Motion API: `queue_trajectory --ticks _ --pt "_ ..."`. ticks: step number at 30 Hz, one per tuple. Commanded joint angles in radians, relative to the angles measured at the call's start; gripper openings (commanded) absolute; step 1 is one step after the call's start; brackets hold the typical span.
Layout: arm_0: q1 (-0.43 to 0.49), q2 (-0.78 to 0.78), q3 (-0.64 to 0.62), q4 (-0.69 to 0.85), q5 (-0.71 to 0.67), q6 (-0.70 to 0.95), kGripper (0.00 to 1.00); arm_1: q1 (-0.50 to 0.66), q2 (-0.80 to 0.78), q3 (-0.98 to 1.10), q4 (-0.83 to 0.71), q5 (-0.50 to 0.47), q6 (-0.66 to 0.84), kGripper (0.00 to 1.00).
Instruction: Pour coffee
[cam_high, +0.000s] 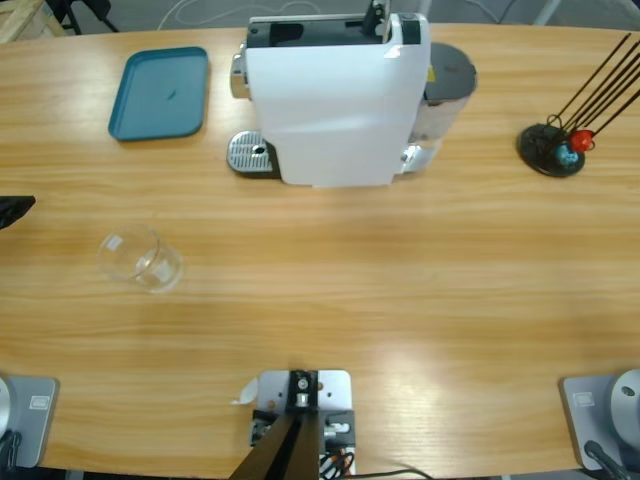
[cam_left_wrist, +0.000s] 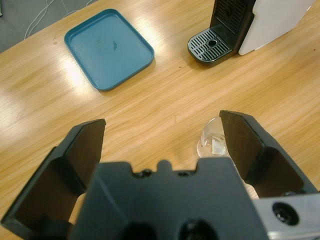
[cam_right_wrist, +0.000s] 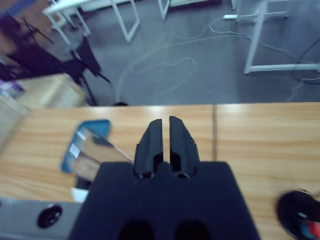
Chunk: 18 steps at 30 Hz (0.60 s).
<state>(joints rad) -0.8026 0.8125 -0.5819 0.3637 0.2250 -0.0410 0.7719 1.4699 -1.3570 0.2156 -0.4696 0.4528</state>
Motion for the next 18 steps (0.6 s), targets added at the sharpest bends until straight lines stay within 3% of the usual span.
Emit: queue_trajectory --ticks 1,11,18 --pt "0.005 -0.093 0.023 0.015 -0.005 0.007 0.991 0.027 0.217 -0.076 -0.01 0.113 0.052 0.0" --pt "0.005 -0.048 0.025 0.009 -0.006 0.007 0.991 0.216 0.279 -0.1 -0.012 0.111 0.142 0.0" --pt "0.005 -0.05 0.024 0.009 -0.006 0.008 0.991 0.224 0.468 -0.133 -0.087 0.143 0.12 0.0"
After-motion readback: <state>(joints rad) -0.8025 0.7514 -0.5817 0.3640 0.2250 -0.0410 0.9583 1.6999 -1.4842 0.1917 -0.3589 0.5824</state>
